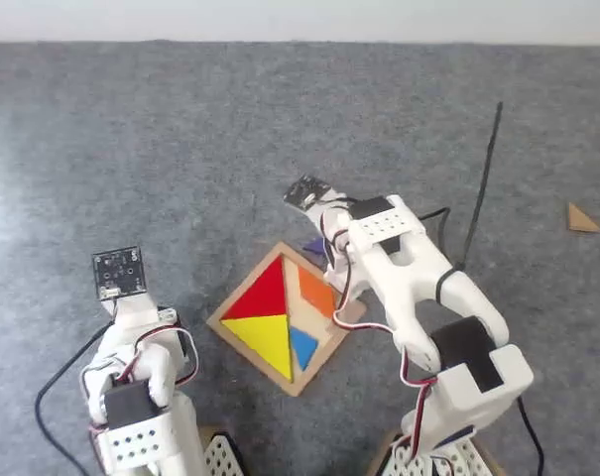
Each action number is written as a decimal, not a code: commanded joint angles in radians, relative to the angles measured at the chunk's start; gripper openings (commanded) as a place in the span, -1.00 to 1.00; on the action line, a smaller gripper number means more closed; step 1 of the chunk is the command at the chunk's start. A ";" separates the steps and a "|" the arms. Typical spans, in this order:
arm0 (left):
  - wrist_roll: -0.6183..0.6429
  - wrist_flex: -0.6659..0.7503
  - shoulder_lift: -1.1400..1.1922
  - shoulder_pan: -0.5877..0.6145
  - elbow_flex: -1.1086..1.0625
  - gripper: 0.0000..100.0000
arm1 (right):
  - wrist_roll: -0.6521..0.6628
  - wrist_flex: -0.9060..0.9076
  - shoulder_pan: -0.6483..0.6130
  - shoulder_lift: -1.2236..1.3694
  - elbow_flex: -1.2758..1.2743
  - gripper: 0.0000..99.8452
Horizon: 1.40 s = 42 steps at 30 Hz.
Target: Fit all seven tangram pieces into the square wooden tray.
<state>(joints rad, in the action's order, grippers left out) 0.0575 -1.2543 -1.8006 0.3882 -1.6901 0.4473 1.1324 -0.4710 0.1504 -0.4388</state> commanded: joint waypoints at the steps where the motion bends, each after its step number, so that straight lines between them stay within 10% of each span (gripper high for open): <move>1: -0.005 -0.008 -0.018 0.000 0.007 -0.97 | 0.011 0.070 -0.054 -0.018 0.023 -0.98; 15: -0.005 -0.008 -0.018 0.000 0.007 -0.97 | -0.060 -0.005 -0.289 -0.275 -0.218 -0.98; 42: -0.005 -0.008 -0.018 0.000 0.007 -0.97 | -0.055 -0.128 -0.228 -0.116 -0.095 -0.98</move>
<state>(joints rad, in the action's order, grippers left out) 0.0575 -1.2543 -1.8006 0.3882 -1.6901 0.3537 1.0249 -0.7258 0.0031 -0.5938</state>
